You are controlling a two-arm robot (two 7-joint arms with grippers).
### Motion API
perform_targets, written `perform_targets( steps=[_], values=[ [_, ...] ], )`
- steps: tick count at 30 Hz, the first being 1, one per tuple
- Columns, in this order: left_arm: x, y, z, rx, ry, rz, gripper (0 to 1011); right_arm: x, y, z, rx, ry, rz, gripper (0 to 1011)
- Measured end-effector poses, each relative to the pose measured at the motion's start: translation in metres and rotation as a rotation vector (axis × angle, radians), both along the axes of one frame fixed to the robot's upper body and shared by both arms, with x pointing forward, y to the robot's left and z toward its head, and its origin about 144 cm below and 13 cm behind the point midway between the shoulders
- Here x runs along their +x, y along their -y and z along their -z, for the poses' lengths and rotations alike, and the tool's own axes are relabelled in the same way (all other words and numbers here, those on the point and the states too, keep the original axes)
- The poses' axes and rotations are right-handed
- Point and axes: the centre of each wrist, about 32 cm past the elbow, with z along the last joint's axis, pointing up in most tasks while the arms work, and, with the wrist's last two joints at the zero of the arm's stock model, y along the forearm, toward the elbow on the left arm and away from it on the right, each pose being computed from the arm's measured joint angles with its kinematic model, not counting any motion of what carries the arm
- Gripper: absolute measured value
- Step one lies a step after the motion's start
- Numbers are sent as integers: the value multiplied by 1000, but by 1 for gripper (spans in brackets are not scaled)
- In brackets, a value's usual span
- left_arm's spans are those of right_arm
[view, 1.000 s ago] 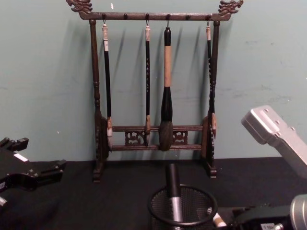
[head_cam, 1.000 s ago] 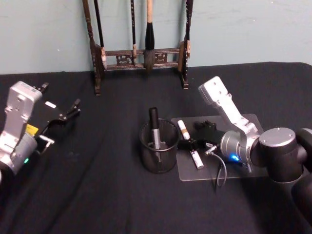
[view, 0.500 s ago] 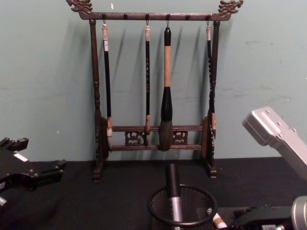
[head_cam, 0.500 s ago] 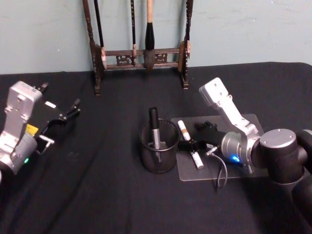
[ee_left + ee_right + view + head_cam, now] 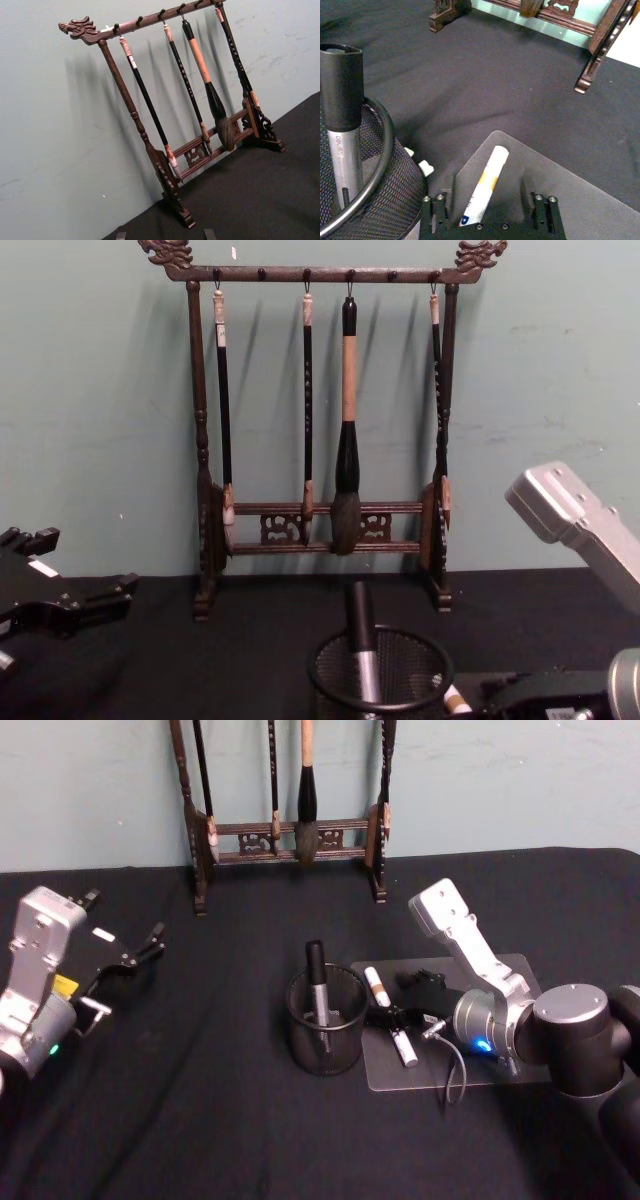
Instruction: Pick up the water-based marker from the table and place it into the pen holder.
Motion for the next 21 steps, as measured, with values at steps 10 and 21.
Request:
perform_targets(
  steps=[10,21],
  values=[
    [0,0,0,0,0,0,1001,0,0,0,0,0,0,547],
    [0,0,0,0,0,0,1001,0,0,0,1,-1,1,205]
  ],
)
